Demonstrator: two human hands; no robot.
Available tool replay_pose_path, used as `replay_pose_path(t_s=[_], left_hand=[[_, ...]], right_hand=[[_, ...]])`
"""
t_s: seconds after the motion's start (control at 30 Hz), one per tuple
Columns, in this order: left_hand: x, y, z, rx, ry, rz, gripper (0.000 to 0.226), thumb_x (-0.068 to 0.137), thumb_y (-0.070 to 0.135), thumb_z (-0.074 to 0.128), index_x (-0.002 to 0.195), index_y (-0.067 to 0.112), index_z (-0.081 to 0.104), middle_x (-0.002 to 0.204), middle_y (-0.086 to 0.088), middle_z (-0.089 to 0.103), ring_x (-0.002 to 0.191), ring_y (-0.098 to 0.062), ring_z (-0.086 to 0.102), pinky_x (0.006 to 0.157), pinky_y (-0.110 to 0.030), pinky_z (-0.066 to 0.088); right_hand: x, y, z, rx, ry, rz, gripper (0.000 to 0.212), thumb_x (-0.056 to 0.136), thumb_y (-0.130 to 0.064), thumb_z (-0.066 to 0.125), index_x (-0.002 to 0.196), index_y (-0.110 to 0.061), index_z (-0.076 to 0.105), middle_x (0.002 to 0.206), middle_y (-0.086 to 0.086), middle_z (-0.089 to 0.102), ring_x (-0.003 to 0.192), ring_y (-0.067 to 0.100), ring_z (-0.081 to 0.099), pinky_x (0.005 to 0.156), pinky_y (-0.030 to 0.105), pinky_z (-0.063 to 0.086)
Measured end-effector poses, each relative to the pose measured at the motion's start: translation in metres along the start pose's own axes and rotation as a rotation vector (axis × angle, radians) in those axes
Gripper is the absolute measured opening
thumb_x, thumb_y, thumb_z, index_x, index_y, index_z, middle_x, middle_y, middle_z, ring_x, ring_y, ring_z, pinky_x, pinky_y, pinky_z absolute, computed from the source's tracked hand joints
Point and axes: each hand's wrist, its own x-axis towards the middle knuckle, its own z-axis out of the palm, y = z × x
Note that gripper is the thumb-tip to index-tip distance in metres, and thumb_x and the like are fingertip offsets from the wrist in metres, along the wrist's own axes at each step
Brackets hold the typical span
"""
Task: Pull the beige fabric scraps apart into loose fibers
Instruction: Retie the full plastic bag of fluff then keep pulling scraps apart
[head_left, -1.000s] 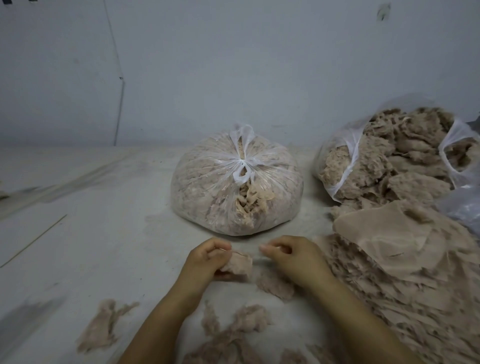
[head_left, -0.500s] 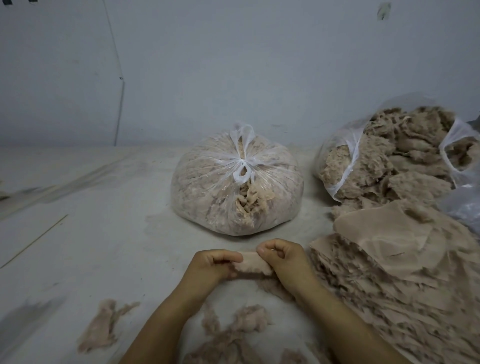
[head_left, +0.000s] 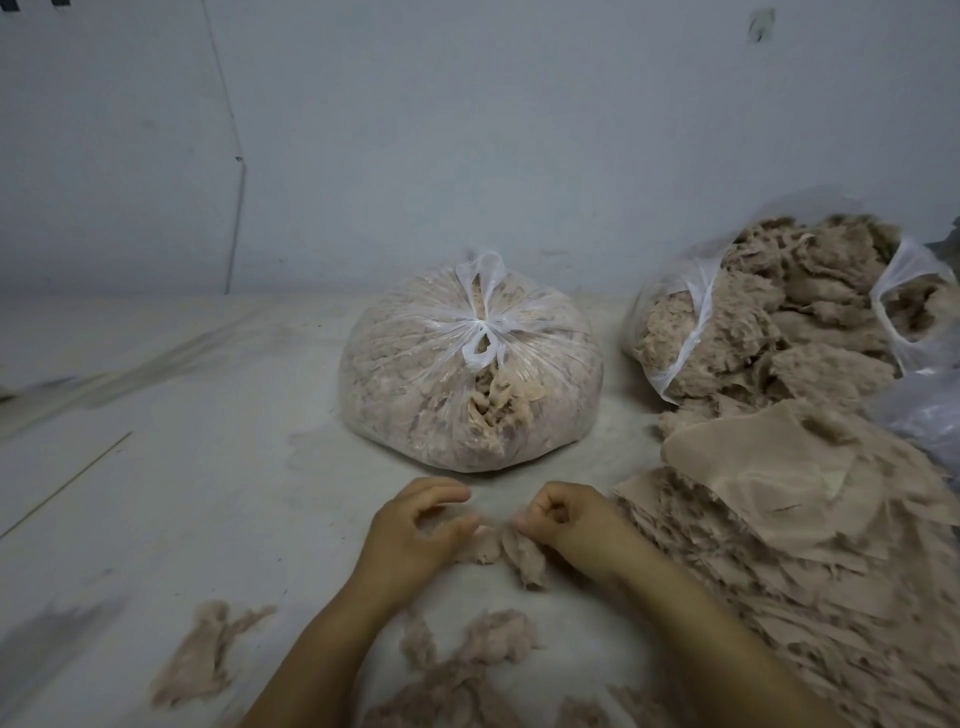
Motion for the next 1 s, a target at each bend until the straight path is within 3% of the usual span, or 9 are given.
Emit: replay_pose_path(t_s=[0.13,0.3,0.4,0.57,0.67,0.73,0.8,0.9,1.0], left_hand=[[-0.008,0.010,0.015,-0.406,-0.275,-0.173,0.059,0.065,0.023,0.080,0.118,0.029,0.053,0.100,0.010,0.071,0.097,-0.005,0.067,0.080,-0.019,0.052],[-0.007,0.007,0.018,-0.602,-0.233,-0.224,0.009,0.072,0.014,0.072,0.081,0.014,0.071,0.088,-0.011,0.071,0.083,-0.021,0.068,0.077,-0.028,0.055],[-0.005,0.004,0.015,-0.833,-0.260,-0.285,0.016,0.072,0.009,0.069,0.083,0.005,0.059,0.097,-0.013,0.072,0.087,-0.026,0.070,0.075,-0.034,0.058],[-0.004,0.004,0.018,-0.780,-0.203,-0.312,0.041,0.066,0.009,0.071,0.105,0.004,0.058,0.087,-0.009,0.072,0.082,-0.022,0.070,0.067,-0.027,0.056],[-0.004,0.003,0.017,-0.718,-0.198,-0.258,0.022,0.075,0.019,0.067,0.088,0.002,0.070,0.092,-0.021,0.071,0.085,-0.029,0.070,0.071,-0.028,0.056],[-0.004,0.002,0.017,-0.635,-0.189,-0.238,0.024,0.079,0.027,0.066,0.080,0.005,0.073,0.088,-0.022,0.071,0.082,-0.030,0.069,0.072,-0.029,0.055],[-0.004,0.002,0.017,-0.596,-0.184,-0.241,0.030,0.083,0.033,0.064,0.078,0.004,0.072,0.083,-0.022,0.070,0.077,-0.029,0.068,0.070,-0.030,0.055],[-0.003,0.005,0.016,-0.551,-0.134,-0.272,0.037,0.080,0.036,0.062,0.076,-0.001,0.066,0.065,-0.013,0.062,0.060,-0.017,0.058,0.057,-0.023,0.049],[-0.003,0.005,0.016,-0.523,-0.137,-0.313,0.031,0.091,0.024,0.055,0.069,0.005,0.063,0.055,-0.007,0.053,0.049,-0.011,0.049,0.050,-0.021,0.043]], right_hand=[[-0.003,-0.006,0.010,0.424,-0.053,0.015,0.014,0.088,-0.019,0.067,0.076,-0.015,0.061,0.064,0.010,0.061,0.051,0.019,0.052,0.044,0.023,0.042],[-0.003,-0.006,0.017,0.533,-0.067,0.013,0.016,0.091,-0.015,0.062,0.076,-0.012,0.060,0.056,0.005,0.060,0.039,0.011,0.048,0.036,0.019,0.035],[-0.003,-0.006,0.017,0.541,-0.101,0.012,0.017,0.096,-0.018,0.056,0.080,-0.012,0.059,0.057,0.002,0.061,0.046,0.011,0.053,0.042,0.021,0.040],[-0.003,-0.007,0.021,0.605,-0.145,0.023,0.026,0.098,-0.022,0.050,0.074,-0.017,0.057,0.065,0.006,0.060,0.052,0.013,0.051,0.046,0.023,0.041],[-0.005,-0.007,0.021,0.607,-0.142,0.013,0.038,0.096,-0.052,0.045,0.087,-0.018,0.060,0.074,0.003,0.065,0.058,0.012,0.058,0.047,0.023,0.045],[-0.007,-0.007,0.019,0.524,-0.174,-0.032,0.047,0.080,-0.063,0.060,0.107,-0.025,0.058,0.077,-0.001,0.067,0.061,0.013,0.061,0.049,0.025,0.047],[-0.008,-0.006,0.021,0.387,-0.132,-0.110,0.043,0.073,-0.048,0.075,0.104,-0.026,0.055,0.061,-0.003,0.062,0.049,0.013,0.054,0.044,0.024,0.042],[-0.004,-0.002,0.027,0.409,0.030,-0.133,0.017,0.092,-0.024,0.061,0.083,-0.011,0.054,0.053,0.006,0.056,0.038,0.015,0.044,0.040,0.024,0.032],[-0.003,-0.001,0.028,0.424,0.085,-0.100,0.032,0.099,-0.026,0.047,0.072,-0.011,0.055,0.048,0.000,0.054,0.035,0.012,0.041,0.039,0.021,0.030]])
